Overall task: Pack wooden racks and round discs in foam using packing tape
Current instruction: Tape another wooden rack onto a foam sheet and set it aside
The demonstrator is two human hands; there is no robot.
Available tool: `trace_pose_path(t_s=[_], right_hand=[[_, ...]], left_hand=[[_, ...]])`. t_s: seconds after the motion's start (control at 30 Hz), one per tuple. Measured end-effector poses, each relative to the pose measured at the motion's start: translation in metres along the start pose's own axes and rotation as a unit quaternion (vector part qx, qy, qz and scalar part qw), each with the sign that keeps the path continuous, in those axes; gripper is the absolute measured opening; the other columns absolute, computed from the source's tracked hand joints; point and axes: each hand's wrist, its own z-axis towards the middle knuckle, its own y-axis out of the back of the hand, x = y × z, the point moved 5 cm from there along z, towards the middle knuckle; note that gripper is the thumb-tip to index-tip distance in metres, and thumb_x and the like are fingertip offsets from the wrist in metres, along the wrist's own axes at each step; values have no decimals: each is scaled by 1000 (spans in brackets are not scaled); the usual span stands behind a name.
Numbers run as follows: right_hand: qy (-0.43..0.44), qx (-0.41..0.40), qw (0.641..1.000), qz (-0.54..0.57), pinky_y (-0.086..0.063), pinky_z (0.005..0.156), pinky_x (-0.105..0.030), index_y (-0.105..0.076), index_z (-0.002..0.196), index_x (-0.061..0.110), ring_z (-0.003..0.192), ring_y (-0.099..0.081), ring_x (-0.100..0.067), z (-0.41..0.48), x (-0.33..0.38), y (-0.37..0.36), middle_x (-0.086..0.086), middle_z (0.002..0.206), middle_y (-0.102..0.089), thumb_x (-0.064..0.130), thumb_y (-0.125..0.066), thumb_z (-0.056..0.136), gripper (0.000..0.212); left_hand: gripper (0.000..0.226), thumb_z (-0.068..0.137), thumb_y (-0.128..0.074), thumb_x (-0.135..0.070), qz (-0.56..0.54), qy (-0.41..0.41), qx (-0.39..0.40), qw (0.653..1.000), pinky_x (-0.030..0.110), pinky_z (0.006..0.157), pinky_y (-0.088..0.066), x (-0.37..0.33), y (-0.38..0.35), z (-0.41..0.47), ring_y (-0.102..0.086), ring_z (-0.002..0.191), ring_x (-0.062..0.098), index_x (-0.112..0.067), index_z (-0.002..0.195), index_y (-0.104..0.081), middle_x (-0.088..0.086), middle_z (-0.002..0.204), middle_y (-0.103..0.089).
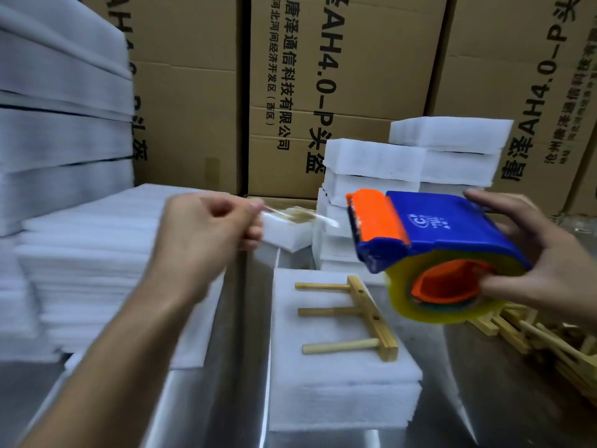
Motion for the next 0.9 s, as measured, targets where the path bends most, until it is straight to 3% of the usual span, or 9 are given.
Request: trace_pose_path(t_s=[0.07,0.1,0.23,0.33,0.47,0.53,0.63,0.77,0.9], right_hand=[[-12,-23,998,-52,-51,79,-11,-50,128,51,109,-58,2,-9,-22,19,16,130,-46,-1,-88,55,98],[-18,-27,996,-81,-47,82,-6,-52,125,52,111,-54,4,-13,-31,26,16,128,-46,5,-86,54,93],[-52,-10,990,-133,-37,87,1,-54,120,58,112,-48,7,-20,-54,28,14,123,-48,19,-73,53,80],[-47,-5,989,-138,-35,87,3,-53,120,59,112,-45,10,-19,-57,21,19,121,-46,21,-73,54,79],[-57,14,990,-131,-46,83,-13,-52,120,61,114,-42,11,-19,-57,15,25,120,-43,27,-73,54,77],[-64,21,990,-124,-45,85,-9,-53,120,60,114,-42,11,-20,-60,10,25,120,-43,34,-72,52,75],[-79,39,989,-115,-36,85,3,-55,120,58,113,-43,11,-28,-74,1,26,119,-42,25,-72,53,76],[-113,46,987,-104,-37,83,3,-53,122,57,113,-43,12,-42,-96,-5,26,122,-41,30,-72,54,76],[-130,31,987,-94,-42,78,1,-53,124,56,112,-43,13,-44,-104,-6,29,121,-41,15,-79,62,78]], left_hand=[[27,87,-64,-17,146,-45,-45,987,17,49,-50,-4,29,3,-59,43,0,-19,61,-65,-10,50,-65],[29,87,-64,-21,242,-60,-42,968,21,51,-49,-3,34,1,-61,47,3,-20,59,-66,-8,52,-65],[22,91,-57,-19,519,-100,31,848,35,68,-51,26,11,-7,-64,75,29,-9,73,-64,9,74,-67],[15,90,-50,-6,634,-117,98,758,32,66,-42,51,-8,-9,-61,89,28,-14,77,-49,8,92,-62],[33,83,-48,4,687,-108,147,704,29,60,-32,74,-14,-13,-60,88,25,-14,63,-28,3,79,-52],[35,79,-50,7,687,-89,165,702,29,60,-33,84,-15,-15,-61,89,24,-14,62,-27,2,70,-43],[34,82,-49,4,646,-33,200,736,29,66,-41,109,-17,-22,-62,94,24,-16,61,-31,6,92,-62],[28,96,-47,-28,554,85,193,805,30,72,-46,143,-14,-30,-62,95,28,-14,72,-52,10,100,-66],[12,95,-37,-23,563,114,220,788,29,73,-37,159,-32,-49,-58,106,24,-18,95,-48,2,112,-61]])
